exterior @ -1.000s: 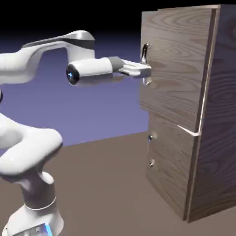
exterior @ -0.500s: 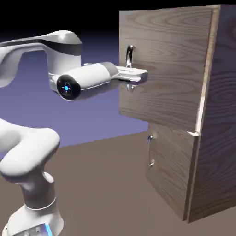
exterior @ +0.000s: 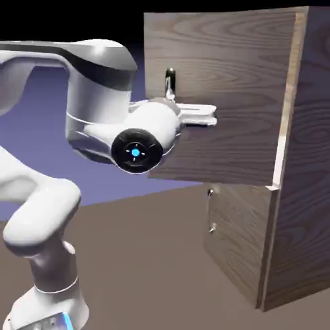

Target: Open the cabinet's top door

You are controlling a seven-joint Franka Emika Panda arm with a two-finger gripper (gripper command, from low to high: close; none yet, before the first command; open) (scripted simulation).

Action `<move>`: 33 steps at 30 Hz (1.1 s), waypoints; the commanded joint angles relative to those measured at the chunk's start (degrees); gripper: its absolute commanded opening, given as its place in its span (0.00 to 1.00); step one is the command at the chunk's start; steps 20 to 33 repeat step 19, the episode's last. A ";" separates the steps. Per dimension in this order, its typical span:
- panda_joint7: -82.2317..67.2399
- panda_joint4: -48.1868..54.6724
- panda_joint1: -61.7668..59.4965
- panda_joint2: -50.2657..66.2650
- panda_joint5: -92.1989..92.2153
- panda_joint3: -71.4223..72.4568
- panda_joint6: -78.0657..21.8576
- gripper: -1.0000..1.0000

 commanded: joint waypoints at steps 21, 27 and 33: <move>-15.12 32.36 13.06 35.89 -5.46 -22.28 -39.83 1.00; -15.12 32.36 13.06 35.89 -5.46 -22.28 -39.83 1.00; -15.12 32.36 13.06 35.89 -5.46 -22.28 -39.83 1.00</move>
